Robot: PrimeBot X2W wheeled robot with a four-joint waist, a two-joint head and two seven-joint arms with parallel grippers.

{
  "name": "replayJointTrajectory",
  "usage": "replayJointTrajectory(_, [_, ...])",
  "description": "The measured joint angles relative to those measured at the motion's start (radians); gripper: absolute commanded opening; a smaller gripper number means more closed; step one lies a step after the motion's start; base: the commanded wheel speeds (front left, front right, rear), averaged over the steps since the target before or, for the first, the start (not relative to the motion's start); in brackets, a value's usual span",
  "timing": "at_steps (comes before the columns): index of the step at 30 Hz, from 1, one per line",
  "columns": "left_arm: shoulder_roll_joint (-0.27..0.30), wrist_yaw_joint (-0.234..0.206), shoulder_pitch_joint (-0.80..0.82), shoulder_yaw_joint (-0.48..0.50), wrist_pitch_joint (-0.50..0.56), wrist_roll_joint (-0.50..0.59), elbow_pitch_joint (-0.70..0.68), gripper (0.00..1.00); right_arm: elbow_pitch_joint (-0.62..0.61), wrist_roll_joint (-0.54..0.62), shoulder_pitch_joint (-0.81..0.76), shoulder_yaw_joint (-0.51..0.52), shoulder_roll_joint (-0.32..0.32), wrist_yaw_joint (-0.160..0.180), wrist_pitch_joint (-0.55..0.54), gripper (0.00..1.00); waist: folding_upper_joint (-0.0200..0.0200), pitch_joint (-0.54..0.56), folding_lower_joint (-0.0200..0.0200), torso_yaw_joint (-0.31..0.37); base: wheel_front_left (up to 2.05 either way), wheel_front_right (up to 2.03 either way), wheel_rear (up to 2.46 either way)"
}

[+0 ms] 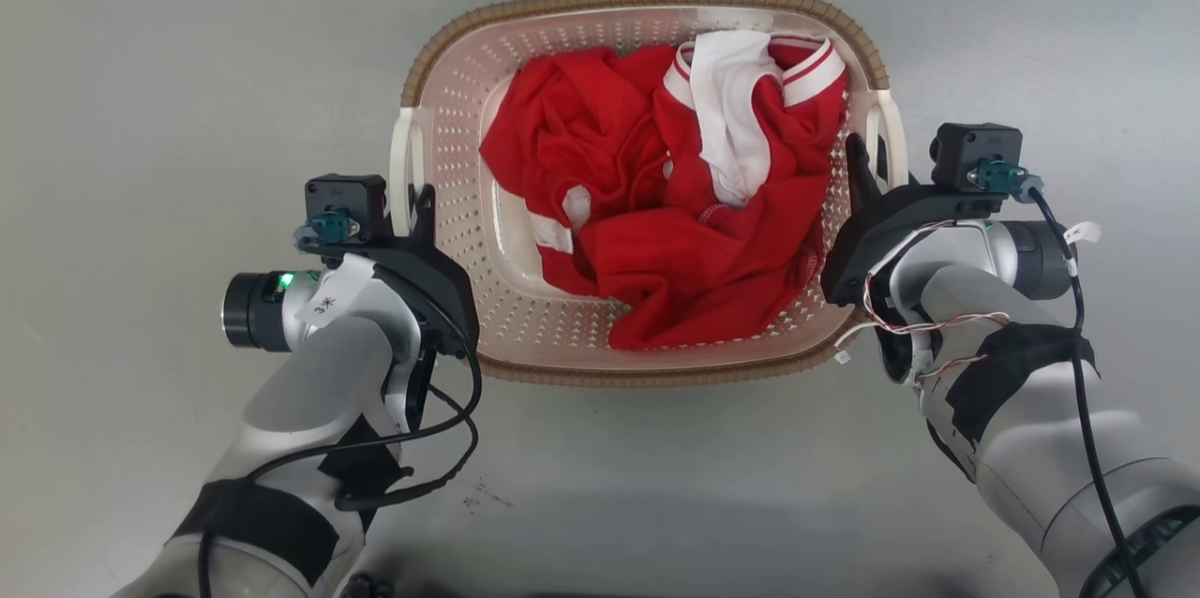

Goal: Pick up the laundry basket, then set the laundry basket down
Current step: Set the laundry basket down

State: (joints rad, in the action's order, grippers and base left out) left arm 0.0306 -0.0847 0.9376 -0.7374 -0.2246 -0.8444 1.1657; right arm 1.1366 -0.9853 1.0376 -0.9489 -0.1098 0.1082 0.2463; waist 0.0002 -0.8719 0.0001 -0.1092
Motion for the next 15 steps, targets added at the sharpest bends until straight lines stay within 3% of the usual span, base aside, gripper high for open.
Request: replayJointTrajectory(15, [0.000, 0.005, 0.028, 0.007, -0.017, 0.022, 0.020, 0.00, 0.016, 0.018, 0.022, 0.010, 0.010, -0.004, 0.003, 0.00, -0.0002, -0.024, -0.0001, 0.000, 0.00, 0.00, 0.00])
